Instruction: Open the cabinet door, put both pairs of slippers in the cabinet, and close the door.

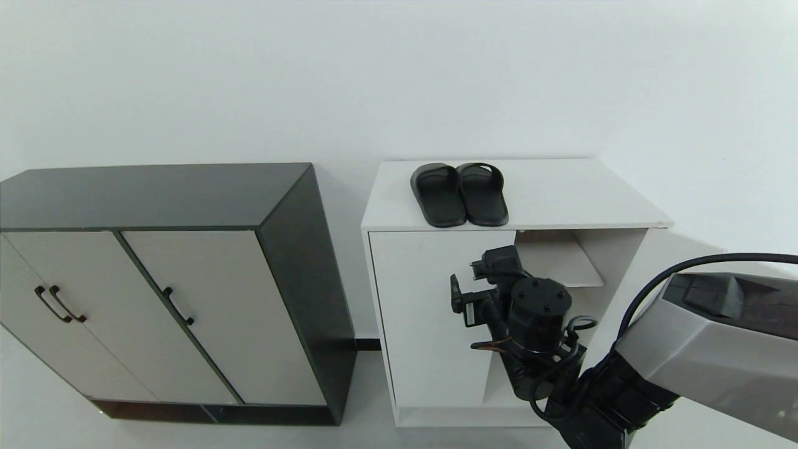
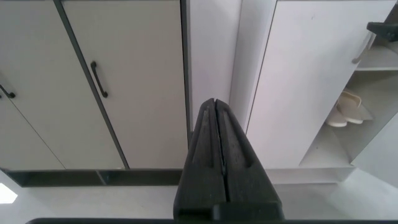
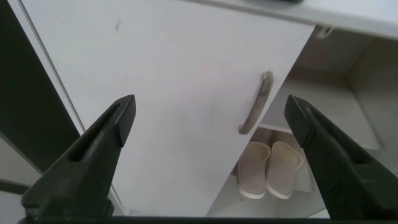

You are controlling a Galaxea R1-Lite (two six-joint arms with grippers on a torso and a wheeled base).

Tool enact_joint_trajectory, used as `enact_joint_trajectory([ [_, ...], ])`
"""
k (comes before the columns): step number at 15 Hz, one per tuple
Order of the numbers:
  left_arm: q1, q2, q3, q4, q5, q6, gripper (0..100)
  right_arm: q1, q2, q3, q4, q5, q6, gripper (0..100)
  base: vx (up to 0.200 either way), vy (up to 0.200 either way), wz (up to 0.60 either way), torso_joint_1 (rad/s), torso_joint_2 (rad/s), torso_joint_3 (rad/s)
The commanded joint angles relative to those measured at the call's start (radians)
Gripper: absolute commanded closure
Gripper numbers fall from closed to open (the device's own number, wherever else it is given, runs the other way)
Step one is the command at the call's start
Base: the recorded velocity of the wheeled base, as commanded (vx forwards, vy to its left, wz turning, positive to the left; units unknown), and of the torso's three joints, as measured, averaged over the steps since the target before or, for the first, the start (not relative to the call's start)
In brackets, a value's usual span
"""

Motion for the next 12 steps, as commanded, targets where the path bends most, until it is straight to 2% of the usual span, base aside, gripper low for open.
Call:
enact_joint_trajectory([
  [1,0.000,0.001,0.000,0.000,0.000,0.000,100,0.000,0.003,0.000,-0.001,0.000,-0.006,0,0.000,0.000,0.00,0.271,-0.57,-0.325],
  [6,0.000,0.000,0.000,0.000,0.000,0.000,100,0.000,0.005,-0.003,-0.004,0.004,-0.019,0,0.000,0.000,0.00,0.259,-0.59,-0.324],
  [9,0.000,0.001,0.000,0.000,0.000,0.000,100,0.000,0.002,-0.043,-0.022,0.037,-0.118,0,0.000,0.000,0.00,0.042,-0.10,-0.054],
  [11,0.000,0.000,0.000,0.000,-0.001,0.001,100,0.000,-0.021,-0.133,0.087,0.017,-0.109,0,0.000,0.000,0.00,0.000,0.00,0.000],
  [12,0.000,0.001,0.000,0.000,-0.001,0.004,100,0.004,-0.078,-0.181,0.282,0.012,0.006,0,0.000,0.000,0.00,0.000,0.00,0.000],
])
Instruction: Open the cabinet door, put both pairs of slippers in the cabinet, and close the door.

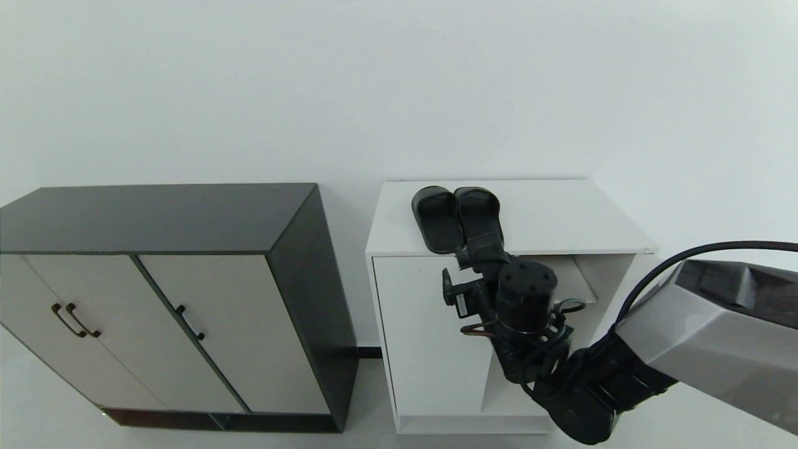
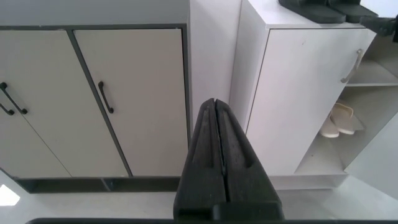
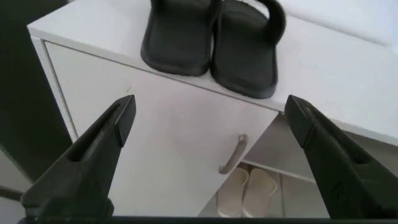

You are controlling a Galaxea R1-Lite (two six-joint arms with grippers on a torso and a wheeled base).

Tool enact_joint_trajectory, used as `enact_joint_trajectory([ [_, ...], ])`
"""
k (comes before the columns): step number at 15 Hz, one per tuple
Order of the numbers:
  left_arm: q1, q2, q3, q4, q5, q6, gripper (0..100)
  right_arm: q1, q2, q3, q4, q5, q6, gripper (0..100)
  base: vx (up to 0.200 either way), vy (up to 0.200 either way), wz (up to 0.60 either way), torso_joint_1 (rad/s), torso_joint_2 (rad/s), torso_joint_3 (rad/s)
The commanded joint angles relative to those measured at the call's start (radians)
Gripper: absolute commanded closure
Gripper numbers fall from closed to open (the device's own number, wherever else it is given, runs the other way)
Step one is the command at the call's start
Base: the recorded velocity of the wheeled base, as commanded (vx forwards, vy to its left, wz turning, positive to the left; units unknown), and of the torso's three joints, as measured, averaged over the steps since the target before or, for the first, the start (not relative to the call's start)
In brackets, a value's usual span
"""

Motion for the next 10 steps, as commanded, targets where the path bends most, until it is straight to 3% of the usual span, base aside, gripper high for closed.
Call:
enact_joint_trajectory([
  [1,0.000,0.001,0.000,-0.001,0.000,0.001,100,0.014,-0.104,-0.084,0.251,-0.010,0.154,0,0.000,0.000,0.00,0.000,0.00,0.000],
  [3,0.000,0.000,0.000,-0.001,0.000,0.001,100,0.029,-0.169,-0.156,0.475,-0.025,0.291,0,0.000,0.000,0.00,0.000,0.00,0.000],
  [5,0.000,0.001,0.000,-0.001,0.000,0.001,100,0.037,-0.189,-0.216,0.595,-0.079,0.358,0,0.000,0.000,0.00,0.000,0.00,0.000],
  [10,0.000,0.000,0.000,-0.001,0.001,0.001,100,0.036,-0.180,-0.210,0.599,-0.096,0.360,0,0.000,0.000,0.00,0.000,0.00,0.000],
])
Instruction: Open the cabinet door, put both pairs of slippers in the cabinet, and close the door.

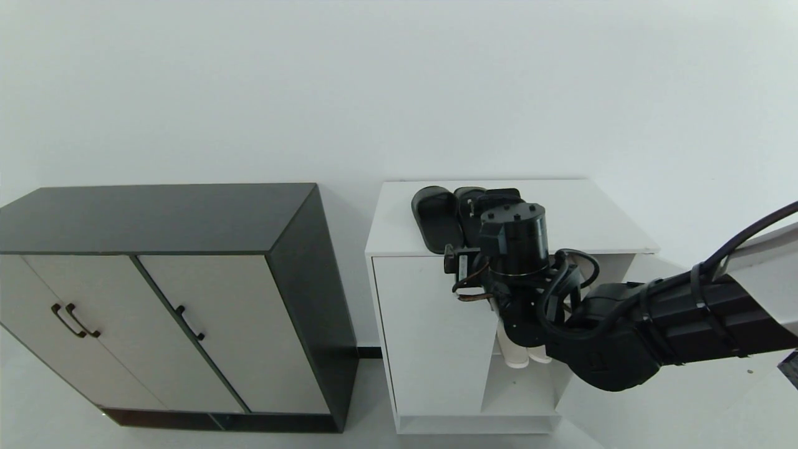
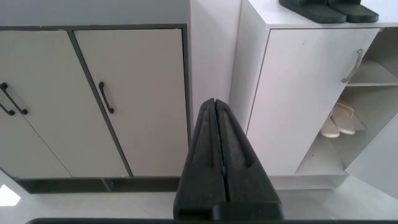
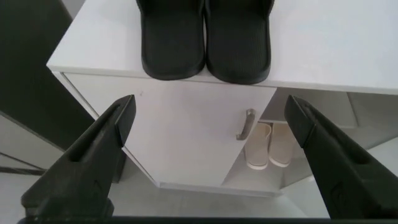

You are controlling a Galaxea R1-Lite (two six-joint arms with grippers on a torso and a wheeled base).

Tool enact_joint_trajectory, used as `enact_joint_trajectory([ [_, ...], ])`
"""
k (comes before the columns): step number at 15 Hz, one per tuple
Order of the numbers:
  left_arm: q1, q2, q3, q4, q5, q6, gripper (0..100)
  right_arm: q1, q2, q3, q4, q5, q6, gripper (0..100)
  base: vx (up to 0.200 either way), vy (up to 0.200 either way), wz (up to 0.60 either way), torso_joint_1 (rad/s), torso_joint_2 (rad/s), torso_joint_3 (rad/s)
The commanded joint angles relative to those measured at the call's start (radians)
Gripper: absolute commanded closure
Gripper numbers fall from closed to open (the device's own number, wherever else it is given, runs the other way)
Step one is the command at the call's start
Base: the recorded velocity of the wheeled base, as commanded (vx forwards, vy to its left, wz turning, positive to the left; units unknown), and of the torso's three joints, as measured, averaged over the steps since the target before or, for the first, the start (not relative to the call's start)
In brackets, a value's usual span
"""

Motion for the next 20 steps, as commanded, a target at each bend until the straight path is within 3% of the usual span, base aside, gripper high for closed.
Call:
enact_joint_trajectory([
  [1,0.000,0.000,0.000,0.000,0.001,-0.001,100,0.000,0.001,0.009,-0.002,-0.002,0.000,0,0.000,0.000,0.00,0.000,0.00,0.000],
  [3,0.000,0.000,0.000,-0.001,-0.001,0.000,100,-0.001,0.004,0.013,-0.008,-0.002,0.000,0,0.000,0.000,0.00,0.000,0.00,0.000],
  [15,0.000,0.000,0.000,0.000,-0.002,0.002,100,0.000,0.016,0.059,-0.051,0.003,-0.001,0,0.200,0.000,0.00,0.003,0.00,0.002],
  [18,0.000,0.001,0.000,0.000,-0.001,0.002,100,0.000,0.016,0.088,-0.059,0.025,0.002,0,0.200,0.000,0.00,0.002,0.00,0.007],
  [20,0.000,0.000,0.000,0.000,-0.001,0.000,100,0.000,0.016,0.136,-0.120,0.063,-0.009,0,0.000,0.000,0.00,0.000,0.00,0.000],
])
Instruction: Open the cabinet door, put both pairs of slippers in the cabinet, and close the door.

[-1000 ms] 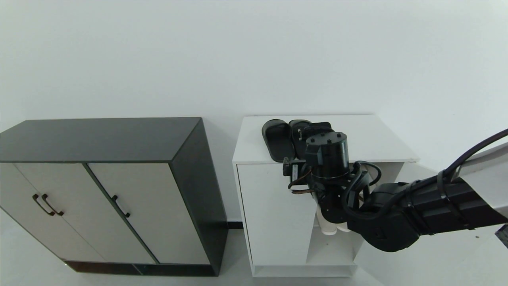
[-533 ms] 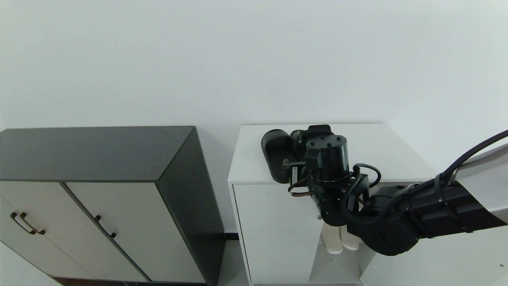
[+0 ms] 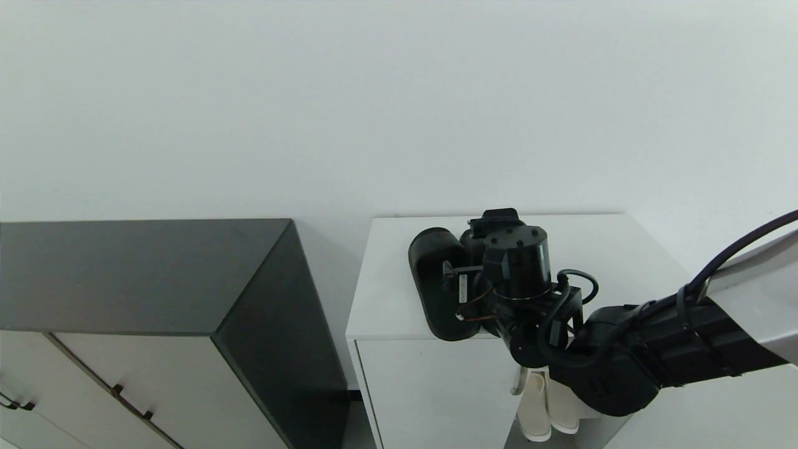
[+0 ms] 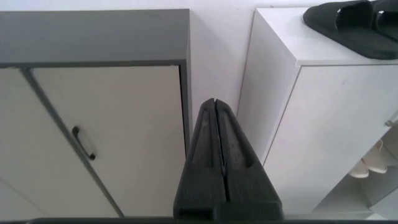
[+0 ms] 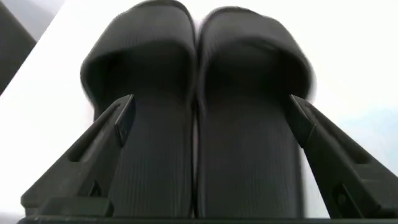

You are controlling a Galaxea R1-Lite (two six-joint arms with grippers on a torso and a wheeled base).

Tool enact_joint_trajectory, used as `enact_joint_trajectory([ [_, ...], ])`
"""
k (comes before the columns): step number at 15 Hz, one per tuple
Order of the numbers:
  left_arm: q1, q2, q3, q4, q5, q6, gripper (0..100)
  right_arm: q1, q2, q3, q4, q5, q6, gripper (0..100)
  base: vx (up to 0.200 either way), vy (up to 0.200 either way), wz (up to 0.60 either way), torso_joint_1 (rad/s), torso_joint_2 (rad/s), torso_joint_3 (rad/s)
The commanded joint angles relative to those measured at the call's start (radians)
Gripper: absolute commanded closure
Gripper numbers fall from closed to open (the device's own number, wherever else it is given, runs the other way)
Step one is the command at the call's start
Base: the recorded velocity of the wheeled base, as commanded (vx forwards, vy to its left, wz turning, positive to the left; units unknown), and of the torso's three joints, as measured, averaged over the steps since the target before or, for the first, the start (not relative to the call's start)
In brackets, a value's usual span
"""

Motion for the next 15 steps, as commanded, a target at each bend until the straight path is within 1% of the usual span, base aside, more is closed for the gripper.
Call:
enact_joint_trajectory([
  [1,0.000,0.001,0.000,-0.001,0.001,0.000,100,0.000,0.003,0.030,-0.021,0.017,-0.007,0,0.000,0.000,0.00,0.000,0.00,0.000],
  [4,0.000,0.000,0.000,-0.001,0.001,0.000,100,-0.007,0.041,0.027,-0.032,0.029,-0.009,0,0.000,0.000,0.00,0.000,0.00,0.000],
  [9,0.000,0.001,0.000,-0.001,0.001,-0.002,100,-0.066,0.147,-0.105,-0.032,0.047,-0.047,0,0.000,0.000,0.00,0.000,0.00,0.000],
  [15,0.000,0.000,0.000,-0.001,0.001,-0.002,100,-0.090,0.216,-0.212,-0.030,0.061,-0.049,0,0.000,0.000,0.00,0.000,0.00,0.000],
])
